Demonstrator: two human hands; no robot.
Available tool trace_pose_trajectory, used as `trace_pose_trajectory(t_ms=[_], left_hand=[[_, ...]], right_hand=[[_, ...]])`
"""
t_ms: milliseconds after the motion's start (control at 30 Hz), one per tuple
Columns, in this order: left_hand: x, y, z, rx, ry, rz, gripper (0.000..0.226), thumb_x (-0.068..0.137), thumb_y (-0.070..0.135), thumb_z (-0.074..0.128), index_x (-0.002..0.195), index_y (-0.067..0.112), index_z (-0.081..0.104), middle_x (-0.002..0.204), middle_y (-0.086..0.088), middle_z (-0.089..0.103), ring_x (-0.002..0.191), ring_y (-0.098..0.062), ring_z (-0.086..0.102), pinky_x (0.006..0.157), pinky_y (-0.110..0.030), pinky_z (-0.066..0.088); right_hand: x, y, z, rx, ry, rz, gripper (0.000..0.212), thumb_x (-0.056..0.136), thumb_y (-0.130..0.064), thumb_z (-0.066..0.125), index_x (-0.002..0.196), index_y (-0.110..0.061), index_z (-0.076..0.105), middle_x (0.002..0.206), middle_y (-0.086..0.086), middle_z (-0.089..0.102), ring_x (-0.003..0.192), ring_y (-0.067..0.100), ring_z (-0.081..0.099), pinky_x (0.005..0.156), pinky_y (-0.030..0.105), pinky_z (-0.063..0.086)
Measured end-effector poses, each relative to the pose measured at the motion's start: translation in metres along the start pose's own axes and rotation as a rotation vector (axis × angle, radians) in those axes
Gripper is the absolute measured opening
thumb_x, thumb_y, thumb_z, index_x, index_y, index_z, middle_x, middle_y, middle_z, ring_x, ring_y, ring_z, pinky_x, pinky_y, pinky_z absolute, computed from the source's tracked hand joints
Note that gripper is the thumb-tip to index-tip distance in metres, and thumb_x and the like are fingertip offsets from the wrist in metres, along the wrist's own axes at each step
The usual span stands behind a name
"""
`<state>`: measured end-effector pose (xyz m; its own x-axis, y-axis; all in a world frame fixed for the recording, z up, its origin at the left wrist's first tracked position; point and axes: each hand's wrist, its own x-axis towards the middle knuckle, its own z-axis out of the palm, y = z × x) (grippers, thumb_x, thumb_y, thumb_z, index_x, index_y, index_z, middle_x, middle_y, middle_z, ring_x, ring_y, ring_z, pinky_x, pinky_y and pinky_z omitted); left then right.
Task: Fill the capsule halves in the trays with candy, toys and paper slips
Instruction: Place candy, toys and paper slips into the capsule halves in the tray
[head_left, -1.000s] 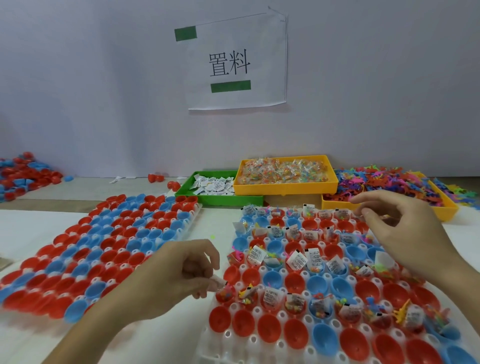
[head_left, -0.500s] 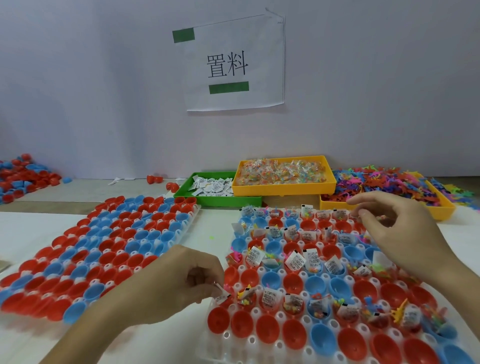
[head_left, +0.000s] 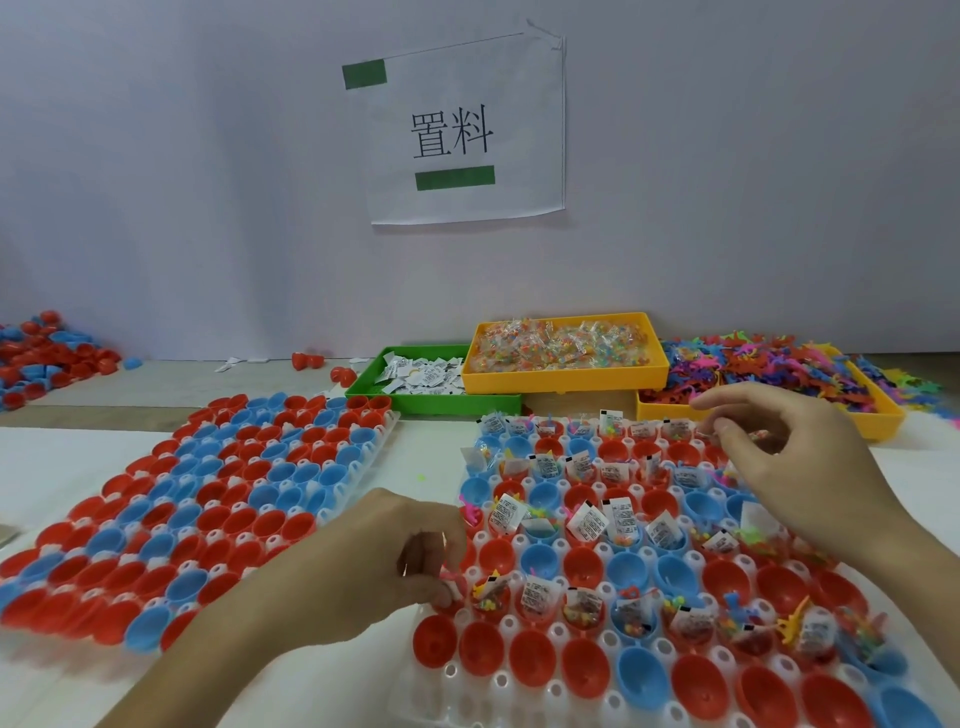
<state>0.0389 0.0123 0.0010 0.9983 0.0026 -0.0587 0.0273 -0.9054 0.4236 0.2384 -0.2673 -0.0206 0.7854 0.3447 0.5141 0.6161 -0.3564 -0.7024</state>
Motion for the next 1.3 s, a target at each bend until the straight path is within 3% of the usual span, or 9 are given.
trace_pose_trajectory(t_ms=[133,333,467,600,700,833,1000,1167,1300], left_hand=[[0.001,-0.002,0.005,-0.072,0.062,-0.017,0.029,0.081,0.022,0.078,0.066,0.042,0.065,0.085,0.029,0.064,0.078,0.002,0.066,0.075,-0.014,0.055],[-0.008,-0.008,0.011,-0.123,0.139,0.047,0.011,0.077,0.044,0.061,0.074,0.054,0.066,0.094,0.03,0.063,0.086,0.0,0.064,0.077,-0.018,0.053],[-0.015,-0.014,0.02,-0.233,0.231,0.089,0.018,0.082,0.049,0.061,0.081,0.041,0.077,0.089,0.018,0.065,0.081,-0.011,0.062,0.067,-0.019,0.051],[-0.017,-0.015,0.031,-0.499,0.433,0.017,0.021,0.078,0.048,0.063,0.079,0.032,0.075,0.091,0.005,0.064,0.083,-0.014,0.061,0.069,-0.021,0.051],[-0.011,-0.014,0.038,-0.594,0.552,-0.128,0.026,0.072,0.059,0.056,0.089,0.042,0.066,0.102,0.016,0.066,0.096,0.0,0.062,0.076,-0.016,0.05],[0.017,-0.02,0.047,-0.882,0.525,-0.402,0.042,0.09,0.06,0.043,0.121,0.034,0.055,0.129,0.009,0.058,0.112,-0.014,0.057,0.108,-0.044,0.041],[0.022,-0.008,0.056,-1.114,0.438,-0.394,0.078,0.072,0.067,0.046,0.135,0.021,0.05,0.127,-0.001,0.058,0.118,-0.023,0.053,0.111,-0.041,0.034],[0.015,0.004,0.059,-1.236,0.378,-0.376,0.062,0.089,0.059,0.038,0.14,0.026,0.048,0.129,0.007,0.055,0.12,-0.013,0.042,0.111,-0.038,0.021],[0.011,0.007,0.06,-1.232,0.401,-0.365,0.049,0.101,0.047,0.035,0.141,0.023,0.049,0.132,0.004,0.055,0.125,-0.017,0.044,0.109,-0.037,0.023]], right_hand=[[0.0,0.0,-0.001,0.003,0.004,0.0,0.029,0.093,-0.005,0.062,0.1,-0.032,0.071,0.085,-0.014,0.072,0.081,0.004,0.067,0.067,0.021,0.053],[0.0,0.003,-0.001,-0.011,0.003,0.013,0.028,0.093,-0.006,0.062,0.101,-0.031,0.071,0.085,-0.015,0.071,0.08,0.0,0.065,0.067,0.019,0.051],[0.001,0.002,-0.004,-0.026,0.014,0.015,0.028,0.094,-0.006,0.062,0.1,-0.032,0.07,0.085,-0.014,0.071,0.08,0.002,0.066,0.068,0.021,0.052],[0.006,0.0,-0.018,-0.066,0.04,0.095,0.024,0.094,-0.006,0.062,0.101,-0.027,0.071,0.091,-0.008,0.072,0.085,0.01,0.066,0.069,0.023,0.051],[-0.001,0.004,-0.032,-0.179,0.013,0.239,0.021,0.095,-0.007,0.058,0.101,-0.024,0.071,0.097,-0.003,0.072,0.087,0.009,0.065,0.066,0.021,0.047],[-0.042,0.013,-0.047,-0.324,-0.012,0.424,0.021,0.099,-0.016,0.053,0.11,-0.02,0.071,0.105,0.001,0.073,0.094,0.015,0.065,0.079,0.028,0.05],[-0.09,0.011,-0.053,-0.222,-0.025,0.507,0.027,0.102,-0.028,0.049,0.094,-0.015,0.072,0.078,-0.011,0.072,0.078,0.005,0.068,0.071,0.027,0.053],[-0.109,0.005,-0.047,-0.074,0.08,0.473,0.028,0.103,-0.025,0.049,0.086,-0.012,0.068,0.068,-0.014,0.07,0.068,-0.011,0.065,0.055,0.003,0.043],[-0.11,0.004,-0.052,-0.05,0.048,0.514,0.029,0.103,-0.026,0.047,0.101,-0.005,0.067,0.077,-0.01,0.074,0.076,-0.002,0.068,0.065,0.013,0.052]])
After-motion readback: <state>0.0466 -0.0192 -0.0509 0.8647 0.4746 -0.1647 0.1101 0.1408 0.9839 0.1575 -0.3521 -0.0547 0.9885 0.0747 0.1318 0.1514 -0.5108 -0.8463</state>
